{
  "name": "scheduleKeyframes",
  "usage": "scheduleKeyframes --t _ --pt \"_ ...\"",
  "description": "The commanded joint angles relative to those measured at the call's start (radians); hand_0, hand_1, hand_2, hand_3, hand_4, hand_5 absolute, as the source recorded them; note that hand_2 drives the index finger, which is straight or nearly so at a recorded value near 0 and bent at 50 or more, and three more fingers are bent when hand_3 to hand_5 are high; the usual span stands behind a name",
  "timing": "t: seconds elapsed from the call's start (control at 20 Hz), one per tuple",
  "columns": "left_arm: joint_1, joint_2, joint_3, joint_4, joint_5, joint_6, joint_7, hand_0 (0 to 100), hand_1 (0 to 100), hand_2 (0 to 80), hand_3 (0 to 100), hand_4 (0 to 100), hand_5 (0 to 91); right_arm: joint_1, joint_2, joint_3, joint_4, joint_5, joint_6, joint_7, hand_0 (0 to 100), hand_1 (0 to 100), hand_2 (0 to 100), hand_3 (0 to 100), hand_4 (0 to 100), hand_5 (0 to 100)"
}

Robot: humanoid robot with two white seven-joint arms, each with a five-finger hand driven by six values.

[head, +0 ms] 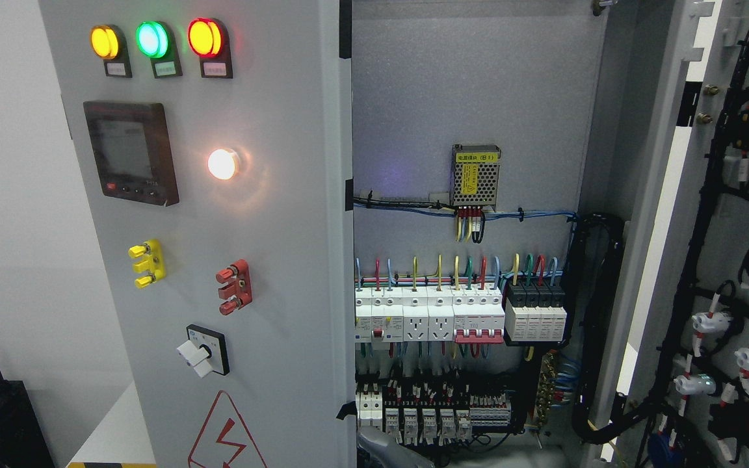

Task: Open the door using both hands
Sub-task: 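Push the door edge outward with the right hand, swinging it wide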

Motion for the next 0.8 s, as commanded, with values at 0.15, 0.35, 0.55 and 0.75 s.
scheduleKeyframes --t 0.15,0.35,0.55,0.75 --pt "0.001 -0.001 0.0 -0.003 0.0 0.0 0.0 0 0 0.0 0 3 0.0 0.001 0.003 0.052 -0.038 -0.002 -0.001 0.02 11 0 0 0 0 0" --pt "-0.001 -0.001 0.0 -0.003 0.0 0.0 0.0 0 0 0.0 0 3 0.0 0.003 0.006 0.057 -0.056 -0.03 0.001 0.021 11 0 0 0 0 0" --pt "-0.001 -0.001 0.0 -0.003 0.0 0.0 0.0 0 0 0.0 0 3 0.0 0.01 0.01 0.075 -0.069 -0.03 0.001 0.021 11 0 0 0 0 0" --pt "-0.001 0.001 0.0 -0.003 0.0 0.0 0.0 0 0 0.0 0 3 0.0 0.015 0.01 0.095 -0.083 -0.03 0.001 0.021 11 0 0 0 0 0"
